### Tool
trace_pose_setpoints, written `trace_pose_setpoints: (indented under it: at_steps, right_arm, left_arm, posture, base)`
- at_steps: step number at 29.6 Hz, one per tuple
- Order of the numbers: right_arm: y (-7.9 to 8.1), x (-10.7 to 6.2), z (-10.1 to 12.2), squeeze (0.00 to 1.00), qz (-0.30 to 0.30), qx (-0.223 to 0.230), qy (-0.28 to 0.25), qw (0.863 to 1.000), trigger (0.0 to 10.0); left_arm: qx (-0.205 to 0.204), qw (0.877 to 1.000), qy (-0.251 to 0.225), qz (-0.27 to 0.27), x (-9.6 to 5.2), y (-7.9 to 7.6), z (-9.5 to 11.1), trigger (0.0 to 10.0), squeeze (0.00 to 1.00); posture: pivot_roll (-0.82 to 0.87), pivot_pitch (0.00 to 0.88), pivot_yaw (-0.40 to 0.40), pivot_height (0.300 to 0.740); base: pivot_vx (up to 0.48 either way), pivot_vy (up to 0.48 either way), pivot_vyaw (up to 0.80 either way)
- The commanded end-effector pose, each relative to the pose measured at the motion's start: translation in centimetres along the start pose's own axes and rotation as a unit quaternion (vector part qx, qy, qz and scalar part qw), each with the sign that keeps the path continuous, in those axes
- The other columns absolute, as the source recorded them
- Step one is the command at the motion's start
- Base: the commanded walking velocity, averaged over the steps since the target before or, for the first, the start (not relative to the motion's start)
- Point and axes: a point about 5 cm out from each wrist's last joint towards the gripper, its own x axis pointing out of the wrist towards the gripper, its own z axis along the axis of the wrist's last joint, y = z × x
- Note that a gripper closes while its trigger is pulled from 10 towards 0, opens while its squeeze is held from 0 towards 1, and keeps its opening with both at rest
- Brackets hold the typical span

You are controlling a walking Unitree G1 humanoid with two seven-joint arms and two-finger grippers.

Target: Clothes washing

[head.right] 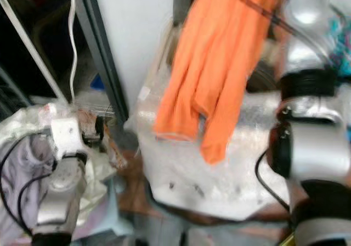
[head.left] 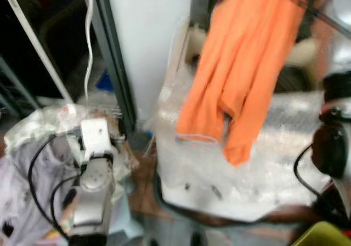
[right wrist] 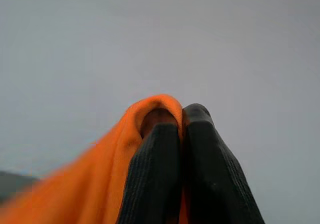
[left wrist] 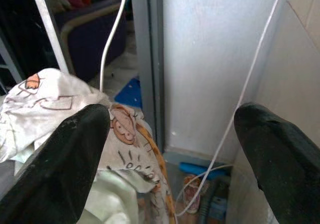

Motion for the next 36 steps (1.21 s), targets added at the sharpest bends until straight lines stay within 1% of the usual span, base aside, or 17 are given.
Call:
trace_pose_setpoints:
  at_steps: [1,2,4,5,6,7,9,12,15,18,21,24,25,31,32,34,36]
  right_arm:
    - [0.8,-0.2,-0.3,0.0,0.0,0.007,-0.003,1.0,10.0]
    - [0.8,-0.2,-0.3,0.0,0.0,0.007,-0.003,1.0,10.0]
    - [2.5,-2.0,-4.2,0.0,0.038,0.019,0.059,0.997,10.0]
    - [2.5,-2.0,-4.2,0.0,0.038,0.019,0.059,0.997,10.0]
    - [3.0,-2.4,-4.9,0.11,0.048,0.022,0.074,0.996,10.0]
    - [4.4,-4.1,-7.0,1.0,0.077,0.034,0.111,0.99,10.0]
    - [5.7,-5.8,-8.2,1.0,0.102,0.043,0.124,0.986,10.0]
    - [6.3,-6.9,-8.3,1.0,0.12,0.047,0.119,0.985,10.0]
    - [6.8,-7.7,-8.1,1.0,0.143,0.08,0.11,0.98,10.0]
    - [7.6,-9.3,-7.6,1.0,0.203,0.123,0.097,0.967,10.0]
    - [8.2,-10.4,-7.0,1.0,0.254,0.159,0.092,0.95,10.0]
    - [9.0,-12.9,-7.3,1.0,0.334,0.2,0.129,0.912,10.0]
    - [9.1,-13.3,-7.4,1.0,0.346,0.206,0.137,0.905,10.0]
    - [9.8,-15.7,-8.1,1.0,0.398,0.193,0.169,0.881,10.0]
    - [10.1,-16.7,-8.4,1.0,0.427,0.181,0.186,0.866,10.0]
    - [10.2,-17.7,-9.7,1.0,0.443,0.146,0.224,0.856,10.0]
    - [9.7,-18.1,-10.9,1.0,0.435,0.097,0.256,0.858,10.0]
  left_arm:
    - [0.006,1.0,-0.004,0.013,-0.1,0.6,0.2,10.0,0.0]
    - [0.006,1.0,-0.004,0.013,-0.1,0.6,0.2,10.0,0.0]
    - [0.009,1.0,-0.003,0.017,-0.1,0.6,0.2,10.0,0.0]
    - [0.009,1.0,-0.003,0.017,-0.1,0.6,0.2,10.0,0.0]
    - [0.009,1.0,-0.003,0.016,-0.1,0.6,0.2,10.0,0.0]
    - [0.009,1.0,-0.003,0.015,-0.1,0.6,0.2,10.0,0.0]
    - [0.009,1.0,-0.002,0.014,-0.1,0.6,0.2,10.0,0.0]
    - [0.009,1.0,0.0,0.011,-0.1,0.5,0.2,10.0,0.0]
    - [0.01,1.0,0.0,0.011,-0.1,0.5,0.1,10.0,0.0]
    - [0.011,1.0,-0.001,0.013,-0.1,0.5,0.1,10.0,0.0]
    - [0.01,1.0,-0.001,0.015,-0.1,0.5,0.1,10.0,0.0]
    - [0.011,1.0,-0.001,0.015,0.0,0.6,0.1,10.0,0.0]
    - [0.011,1.0,-0.001,0.014,0.0,0.6,0.1,10.0,0.0]
    - [0.013,1.0,-0.004,0.011,0.0,0.6,0.2,10.0,0.0]
    - [0.014,1.0,-0.004,0.011,0.0,0.6,0.2,10.0,0.0]
    - [0.014,1.0,-0.004,0.01,0.1,0.6,0.2,10.0,0.0]
    - [0.014,1.0,-0.006,0.011,0.1,0.6,0.3,10.0,0.0]
  posture:
    - [-0.05,0.0,-0.012,0.74]
    - [-0.05,0.0,-0.012,0.74]
    - [-0.05,0.0,-0.011,0.74]
    - [-0.05,0.0,-0.011,0.74]
    - [-0.05,0.0,-0.011,0.74]
    - [-0.05,0.0,-0.007,0.74]
    - [-0.05,0.0,-0.006,0.74]
    - [-0.06,0.0,-0.004,0.74]
    - [-0.06,0.0,-0.006,0.74]
    - [-0.05,0.0,-0.01,0.74]
    - [-0.05,0.0,-0.011,0.74]
    - [-0.06,0.0,-0.011,0.74]
    - [-0.06,0.0,-0.01,0.74]
    - [-0.05,0.0,-0.007,0.74]
    - [-0.05,0.0,-0.007,0.74]
    - [-0.05,0.0,-0.009,0.74]
    - [-0.05,0.0,-0.009,0.74]
  base:
    - [0.0,0.0,0.0]
    - [0.0,0.0,0.0]
    - [0.0,0.0,0.0]
    - [0.0,0.0,0.0]
    - [0.0,0.0,0.0]
    - [0.0,0.0,0.0]
    - [0.0,0.0,0.0]
    - [0.0,0.0,0.0]
    - [0.0,0.0,0.0]
    - [0.0,0.0,0.0]
    - [0.0,0.0,0.0]
    - [0.0,0.0,0.0]
    - [0.0,0.0,0.0]
    - [0.0,0.0,0.0]
    - [0.0,0.0,0.0]
    - [0.0,0.0,0.0]
    - [0.0,0.0,0.0]
